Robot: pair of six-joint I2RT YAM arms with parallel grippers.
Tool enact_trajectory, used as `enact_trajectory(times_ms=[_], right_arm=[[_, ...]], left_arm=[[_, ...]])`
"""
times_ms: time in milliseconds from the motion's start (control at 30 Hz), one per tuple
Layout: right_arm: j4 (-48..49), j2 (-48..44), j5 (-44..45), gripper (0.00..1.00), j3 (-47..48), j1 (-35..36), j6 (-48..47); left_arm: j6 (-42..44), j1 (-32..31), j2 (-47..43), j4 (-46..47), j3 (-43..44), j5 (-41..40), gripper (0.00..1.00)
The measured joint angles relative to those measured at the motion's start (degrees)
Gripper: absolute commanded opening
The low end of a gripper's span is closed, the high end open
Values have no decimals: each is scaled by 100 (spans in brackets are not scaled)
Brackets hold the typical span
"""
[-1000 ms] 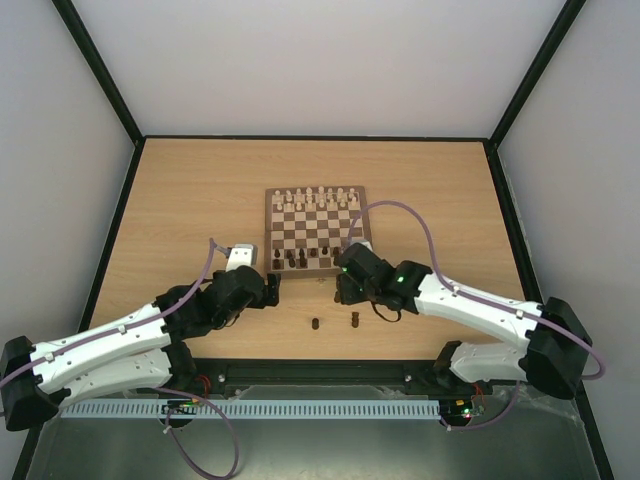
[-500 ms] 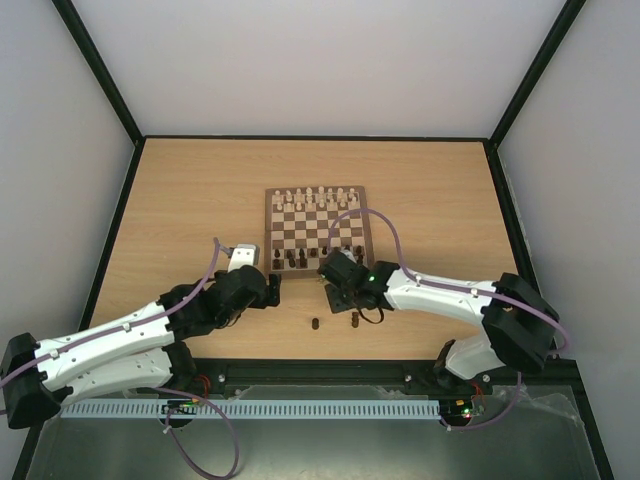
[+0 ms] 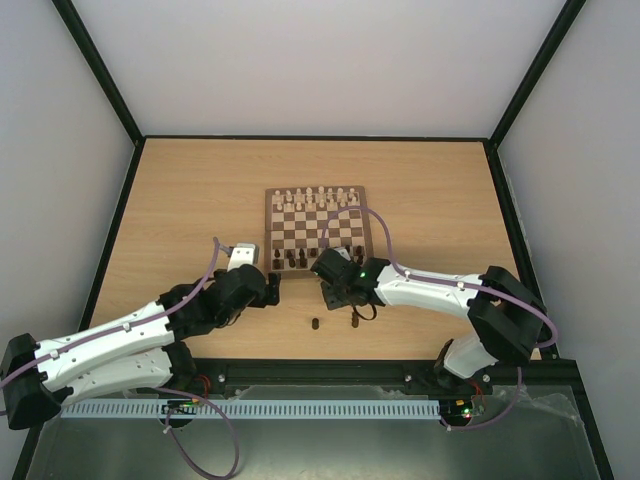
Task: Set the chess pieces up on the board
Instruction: Pick up the chess piece at the center of the board.
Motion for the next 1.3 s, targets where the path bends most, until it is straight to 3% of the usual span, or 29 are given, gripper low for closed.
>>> enact_trajectory(times_ms=[367,633,800,1000,1300], right_arm=[[-2,15,52,46,28,0,0],[-2,76,52,40,59,0,-2],[-7,164,57,31,66,0,-2],[-46,326,92,12,146,0,-26],[-278,378,197,12,662,0,-92]], left_arm=[[7,26,-2,4,0,0,99],[7,28,-13,4,0,0,99],[9,28,-31,7,0,0,99],[15,31,-37,9,0,0,99],[61,116,-39,74,0,4,99]])
